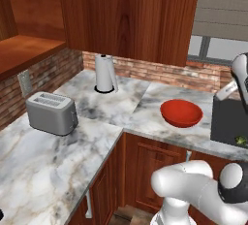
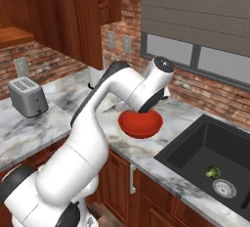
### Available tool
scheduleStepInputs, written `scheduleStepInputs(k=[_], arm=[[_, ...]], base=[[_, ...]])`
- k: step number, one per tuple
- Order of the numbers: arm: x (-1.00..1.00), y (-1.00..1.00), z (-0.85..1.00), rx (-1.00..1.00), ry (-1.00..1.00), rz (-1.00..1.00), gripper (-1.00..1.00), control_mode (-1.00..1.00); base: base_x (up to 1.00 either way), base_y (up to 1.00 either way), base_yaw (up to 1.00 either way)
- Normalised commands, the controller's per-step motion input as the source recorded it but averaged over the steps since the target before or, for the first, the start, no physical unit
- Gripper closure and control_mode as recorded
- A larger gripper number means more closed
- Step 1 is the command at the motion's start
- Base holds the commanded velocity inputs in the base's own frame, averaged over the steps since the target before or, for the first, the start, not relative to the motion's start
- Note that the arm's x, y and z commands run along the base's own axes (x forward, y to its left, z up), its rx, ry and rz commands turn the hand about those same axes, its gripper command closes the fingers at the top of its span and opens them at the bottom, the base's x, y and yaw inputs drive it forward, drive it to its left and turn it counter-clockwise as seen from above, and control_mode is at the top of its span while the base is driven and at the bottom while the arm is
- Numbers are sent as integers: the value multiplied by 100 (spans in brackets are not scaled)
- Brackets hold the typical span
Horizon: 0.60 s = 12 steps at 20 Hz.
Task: Pick the tangerines from the cabinet and place them in one bowl. Pick the broccoli from the sink and place it in the other bowl.
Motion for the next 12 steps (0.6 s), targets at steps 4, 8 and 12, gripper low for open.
scheduleStepInputs(k=[4, 8, 12], arm=[[81, -33, -21, -5, 7, 7, 100, -100], [70, -15, -18, -4, 3, 4, 100, -100], [55, -2, -31, -6, -3, 2, 100, -100]], base=[[0, 0, 0], [0, 0, 0], [0, 0, 0]])
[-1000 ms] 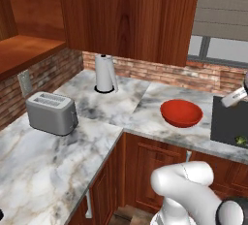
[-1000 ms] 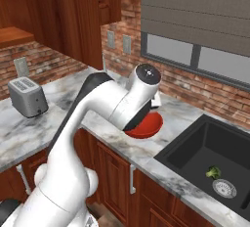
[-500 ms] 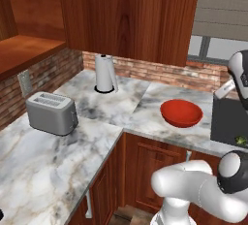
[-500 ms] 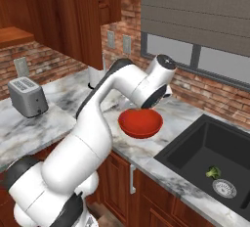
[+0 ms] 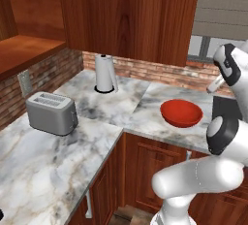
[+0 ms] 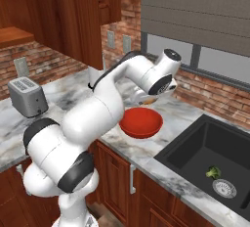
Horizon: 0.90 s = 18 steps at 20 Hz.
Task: Pick the tangerines from the cabinet and place them in one bowl. Pick the broccoli from the sink and place it in the other bowl.
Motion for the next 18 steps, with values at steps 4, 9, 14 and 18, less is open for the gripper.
scheduleStepInputs(k=[4, 9, 14, 18], arm=[[58, 0, -27, -8, -2, -4, 100, -100], [4, 3, -26, -1, 0, 0, 100, -100], [4, 15, -38, 0, 2, 2, 100, -100], [1, 22, -27, 0, -1, 2, 100, -100]], base=[[0, 0, 0], [0, 0, 0], [0, 0, 0], [0, 0, 0]])
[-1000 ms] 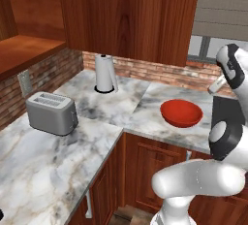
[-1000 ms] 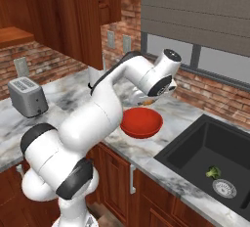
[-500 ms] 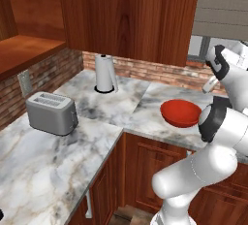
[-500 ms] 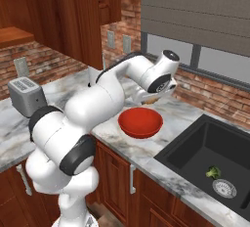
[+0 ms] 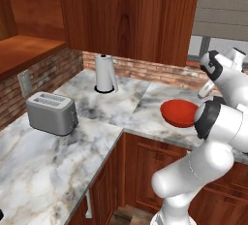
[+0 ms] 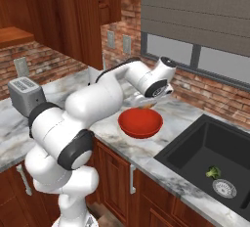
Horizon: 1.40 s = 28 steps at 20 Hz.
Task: Pick the tangerines from the cabinet and place them in one bowl. Pick the broccoli from the sink and place it in the other bowl.
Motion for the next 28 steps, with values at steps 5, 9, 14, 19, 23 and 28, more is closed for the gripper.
scheduleStepInputs(k=[5, 9, 14, 19, 23, 28], arm=[[8, 21, -28, 0, -1, 5, 100, -100], [10, 2, -36, 0, -3, 3, 100, -100], [9, 2, -41, 0, -3, 3, 100, -100], [26, 0, -38, 0, -2, 2, 100, -100], [23, 2, -32, 0, 0, 2, 100, -100], [18, 0, -15, 0, 0, 3, 100, -100]], base=[[0, 0, 0], [0, 0, 0], [0, 0, 0], [0, 0, 0], [0, 0, 0], [0, 0, 0]])
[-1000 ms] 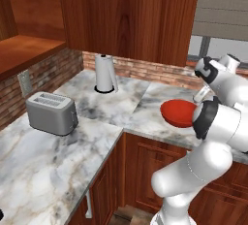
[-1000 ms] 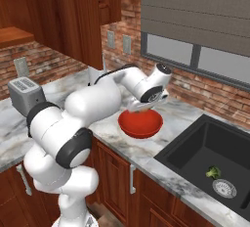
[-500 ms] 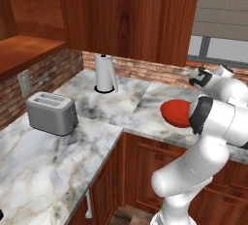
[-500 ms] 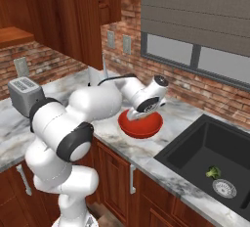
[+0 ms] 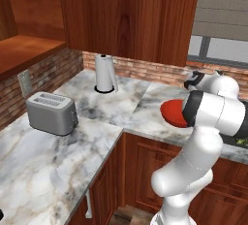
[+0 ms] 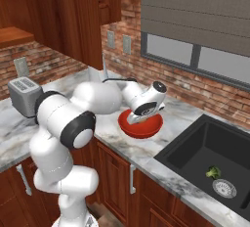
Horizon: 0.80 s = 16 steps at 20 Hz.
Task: Pick the tangerines from the cabinet and place them in one bowl. Pick the broccoli from the sink and place it in the other bowl.
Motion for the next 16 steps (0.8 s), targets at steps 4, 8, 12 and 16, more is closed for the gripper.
scheduleStepInputs(k=[4, 8, 12, 16], arm=[[15, 0, -13, 0, 0, 3, 100, -100], [12, 0, -11, 0, -1, 3, 100, -100], [9, 0, -8, 0, -2, 1, 100, -100], [1, 0, -5, 0, -3, 0, -100, -100]], base=[[0, 0, 0], [0, 0, 0], [0, 0, 0], [0, 0, 0]])
